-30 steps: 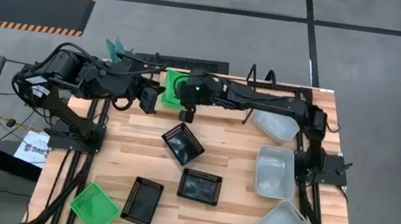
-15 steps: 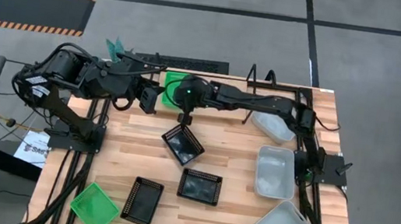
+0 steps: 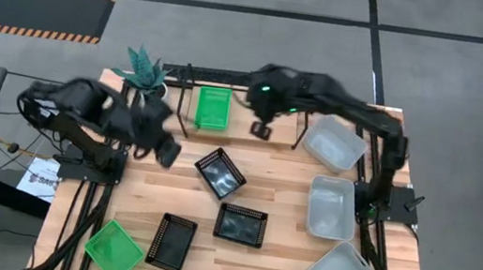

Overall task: Stack baskets on shelf by color
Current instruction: Stack the green bin on top of the green bin on the shelf

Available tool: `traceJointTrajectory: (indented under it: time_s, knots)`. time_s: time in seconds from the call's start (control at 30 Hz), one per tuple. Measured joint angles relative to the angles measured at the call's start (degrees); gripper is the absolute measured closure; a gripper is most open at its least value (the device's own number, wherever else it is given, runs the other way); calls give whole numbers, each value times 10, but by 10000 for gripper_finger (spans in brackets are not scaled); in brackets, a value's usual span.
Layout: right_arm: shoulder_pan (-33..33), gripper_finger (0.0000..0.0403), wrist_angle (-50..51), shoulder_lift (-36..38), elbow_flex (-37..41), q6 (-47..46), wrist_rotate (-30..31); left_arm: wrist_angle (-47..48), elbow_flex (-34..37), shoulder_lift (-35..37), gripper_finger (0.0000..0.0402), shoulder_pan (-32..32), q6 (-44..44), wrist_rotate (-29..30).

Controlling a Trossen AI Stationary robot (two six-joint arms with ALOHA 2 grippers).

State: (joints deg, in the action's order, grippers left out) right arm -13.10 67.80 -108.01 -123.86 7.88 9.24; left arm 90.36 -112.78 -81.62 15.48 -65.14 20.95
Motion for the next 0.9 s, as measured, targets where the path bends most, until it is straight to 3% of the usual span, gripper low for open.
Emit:
traceJointTrajectory:
  time_s: [0.2, 0.33, 0.5, 0.7, 0.9]
  knots:
    - [-15, 325, 88, 108, 1, -50, 0, -13, 101, -5, 278, 86, -102, -36]
    - [-21, 325, 84, 160, 1, -62, 0, -12, 185, -11, 259, 148, -120, -136]
    - [-24, 325, 86, 206, 2, -69, 0, -37, 270, -10, 207, 219, -201, -252]
    - [-24, 325, 91, 233, 2, -79, -1, -233, 327, -14, 161, 298, -366, -261]
    - [-24, 325, 126, 237, 2, -79, -1, -394, 339, -78, 156, 353, -455, -265]
